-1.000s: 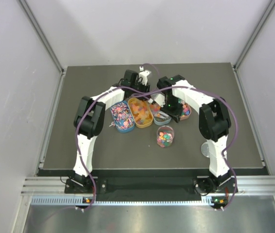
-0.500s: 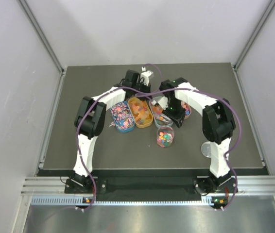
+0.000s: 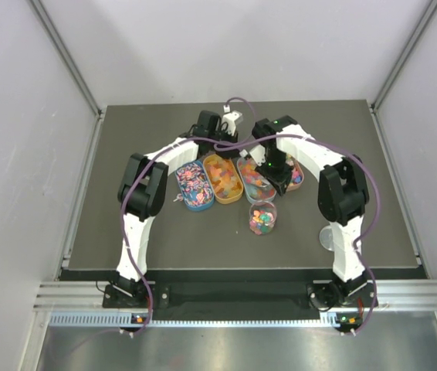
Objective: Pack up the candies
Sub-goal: Scoop the fake candies from the storage box.
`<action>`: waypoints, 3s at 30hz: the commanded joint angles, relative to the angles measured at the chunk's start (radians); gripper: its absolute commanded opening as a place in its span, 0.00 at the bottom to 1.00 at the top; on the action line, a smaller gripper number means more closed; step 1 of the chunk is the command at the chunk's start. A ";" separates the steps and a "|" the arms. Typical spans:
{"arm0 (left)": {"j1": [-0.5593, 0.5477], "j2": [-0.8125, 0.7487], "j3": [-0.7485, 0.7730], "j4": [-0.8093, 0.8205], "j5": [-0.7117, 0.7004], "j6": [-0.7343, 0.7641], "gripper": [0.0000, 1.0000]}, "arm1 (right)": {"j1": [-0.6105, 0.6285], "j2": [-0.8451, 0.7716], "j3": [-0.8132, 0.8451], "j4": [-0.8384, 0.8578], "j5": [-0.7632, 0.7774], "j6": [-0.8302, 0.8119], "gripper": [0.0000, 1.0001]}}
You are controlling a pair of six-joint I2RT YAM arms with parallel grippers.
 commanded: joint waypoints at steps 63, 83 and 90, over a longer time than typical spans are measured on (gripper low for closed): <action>-0.048 0.025 0.001 0.079 0.115 -0.075 0.00 | 0.070 0.138 0.177 0.010 -0.102 0.244 0.00; -0.048 0.059 0.037 0.114 0.137 -0.128 0.00 | 0.073 0.227 0.234 0.053 -0.050 0.236 0.00; -0.048 0.059 0.039 0.117 0.146 -0.134 0.00 | 0.070 0.225 0.313 0.083 0.002 0.244 0.00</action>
